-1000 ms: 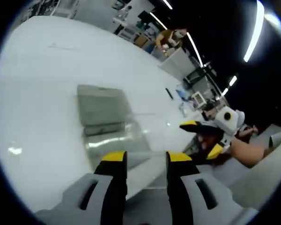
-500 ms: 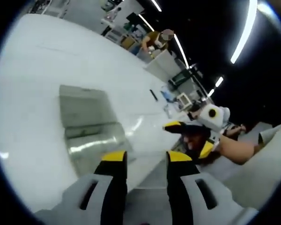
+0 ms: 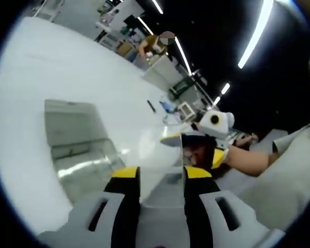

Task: Insert the divider into the dual guide fixture by aligning both edges with the guide slots and pushing it downward to the bottom, including one-sided entry, uneven engagement, binding, and posture correction.

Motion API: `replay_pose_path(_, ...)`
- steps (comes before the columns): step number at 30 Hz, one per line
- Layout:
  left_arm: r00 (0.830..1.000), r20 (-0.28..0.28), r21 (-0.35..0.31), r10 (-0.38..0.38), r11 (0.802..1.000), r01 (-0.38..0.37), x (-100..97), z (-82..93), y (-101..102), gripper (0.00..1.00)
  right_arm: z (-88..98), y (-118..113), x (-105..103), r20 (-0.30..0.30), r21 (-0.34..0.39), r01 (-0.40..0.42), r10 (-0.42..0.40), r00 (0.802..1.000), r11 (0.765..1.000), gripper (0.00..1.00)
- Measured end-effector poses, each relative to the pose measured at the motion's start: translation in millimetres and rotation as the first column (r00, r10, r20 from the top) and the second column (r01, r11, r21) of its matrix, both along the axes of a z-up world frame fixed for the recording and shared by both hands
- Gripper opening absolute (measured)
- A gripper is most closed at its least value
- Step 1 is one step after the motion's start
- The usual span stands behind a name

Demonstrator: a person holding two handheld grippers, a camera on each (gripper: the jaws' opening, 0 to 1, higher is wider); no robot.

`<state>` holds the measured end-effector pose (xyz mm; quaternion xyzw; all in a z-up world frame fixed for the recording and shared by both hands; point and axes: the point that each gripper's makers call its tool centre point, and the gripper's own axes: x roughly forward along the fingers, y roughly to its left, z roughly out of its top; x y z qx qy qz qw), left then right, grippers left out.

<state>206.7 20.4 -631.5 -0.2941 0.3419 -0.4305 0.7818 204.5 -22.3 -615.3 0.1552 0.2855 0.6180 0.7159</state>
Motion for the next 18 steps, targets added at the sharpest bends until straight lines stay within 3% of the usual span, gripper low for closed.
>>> replay_pose_path(18,0.996,0.046,-0.088,-0.074,0.993,0.077,-8.7,22.9,-20.0,0.30,25.5,11.8,3.1,-0.065,0.120,-0.017,0.025,0.998,0.993,0.58)
